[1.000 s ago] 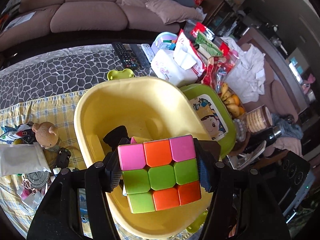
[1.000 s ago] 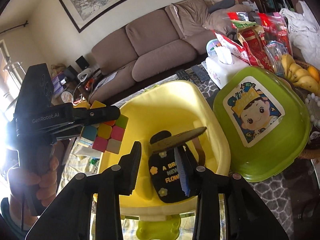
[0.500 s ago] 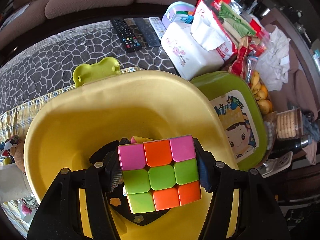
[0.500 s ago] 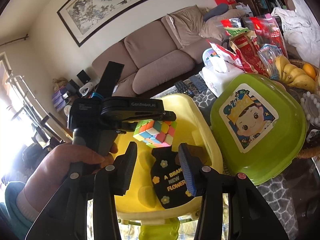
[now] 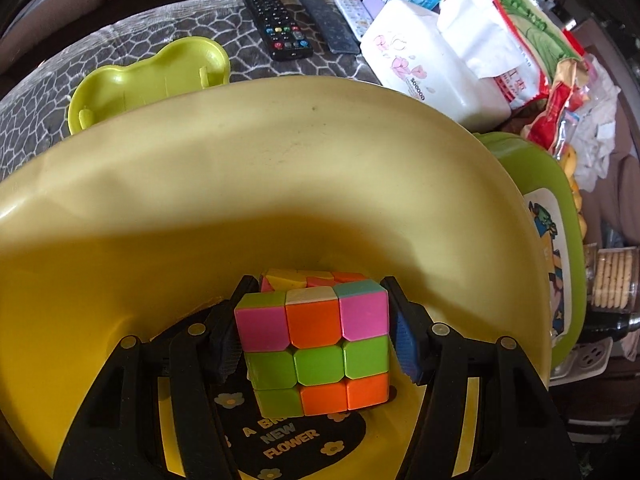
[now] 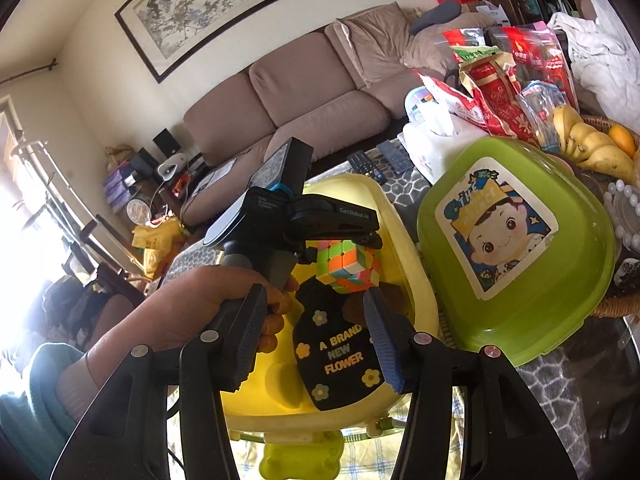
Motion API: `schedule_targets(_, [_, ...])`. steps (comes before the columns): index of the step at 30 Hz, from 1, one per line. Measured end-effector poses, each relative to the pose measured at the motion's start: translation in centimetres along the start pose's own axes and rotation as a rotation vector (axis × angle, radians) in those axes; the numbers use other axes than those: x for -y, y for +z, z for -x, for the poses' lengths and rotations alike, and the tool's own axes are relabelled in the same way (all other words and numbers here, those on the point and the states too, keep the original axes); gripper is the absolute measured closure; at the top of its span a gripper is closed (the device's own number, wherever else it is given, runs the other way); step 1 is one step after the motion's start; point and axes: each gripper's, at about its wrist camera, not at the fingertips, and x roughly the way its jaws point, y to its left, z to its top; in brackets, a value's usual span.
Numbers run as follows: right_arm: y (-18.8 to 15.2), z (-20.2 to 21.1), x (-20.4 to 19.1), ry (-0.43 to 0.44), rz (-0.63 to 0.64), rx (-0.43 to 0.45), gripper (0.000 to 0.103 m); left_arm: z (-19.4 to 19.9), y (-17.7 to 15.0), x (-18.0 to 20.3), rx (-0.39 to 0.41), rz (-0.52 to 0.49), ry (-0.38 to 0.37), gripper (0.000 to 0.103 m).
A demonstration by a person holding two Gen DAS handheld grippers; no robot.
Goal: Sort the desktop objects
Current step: 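Carry the cube and leather tag over the yellow tub with both grippers, then open the left gripper to drop the cube while the right gripper releases the tag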
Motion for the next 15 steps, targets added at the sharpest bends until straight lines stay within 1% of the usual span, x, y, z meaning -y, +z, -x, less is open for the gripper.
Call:
schedule_targets(2, [0.0, 0.0, 0.1, -0.002, -0.002, -0.001, 0.050, 0.0, -0.1, -0.3, -0.002, 0.007, 0.015, 0.044])
schedule_targets(4, [0.0, 0.0, 0.1, -0.005, -0.001, -0.001, 0.049, 0.3, -0.1, -0.6, -0.004, 0.015, 0.004, 0.045])
schedule_targets(7, [-0.1, -0.3, -0.1, -0.012, 0.008, -0.009, 0.048, 1.3, -0.4, -0.6, 0.009, -0.003, 0.000, 0.040])
schedule_targets(8, [-0.2, -0.4, -0.2, -0.016, 0.014, -0.012, 0.048, 1.8, -0.5, -0.6, 0.015, -0.008, 0.003, 0.037])
schedule_targets(9, [-0.2, -0.5, -0.4, -0.019, 0.021, -0.015, 0.048, 2.3, -0.7, -0.6, 0.022, -0.010, -0.005, 0.035])
schedule_targets(11, [-0.2, -0.7, -0.7, -0.025, 0.032, -0.018, 0.048, 3.5, -1.1, -0.8, 0.026, -0.007, -0.048, 0.035])
schedule_targets(13, [-0.2, -0.8, -0.9, -0.031, 0.036, -0.017, 0.048, 4.7, -1.5, -0.9, 0.032, -0.012, -0.070, 0.034])
schedule_targets(15, [-0.2, -1.0, -1.0, -0.029, 0.035, -0.017, 0.047, 6.1, -2.0, -0.9, 0.046, -0.030, -0.082, 0.032])
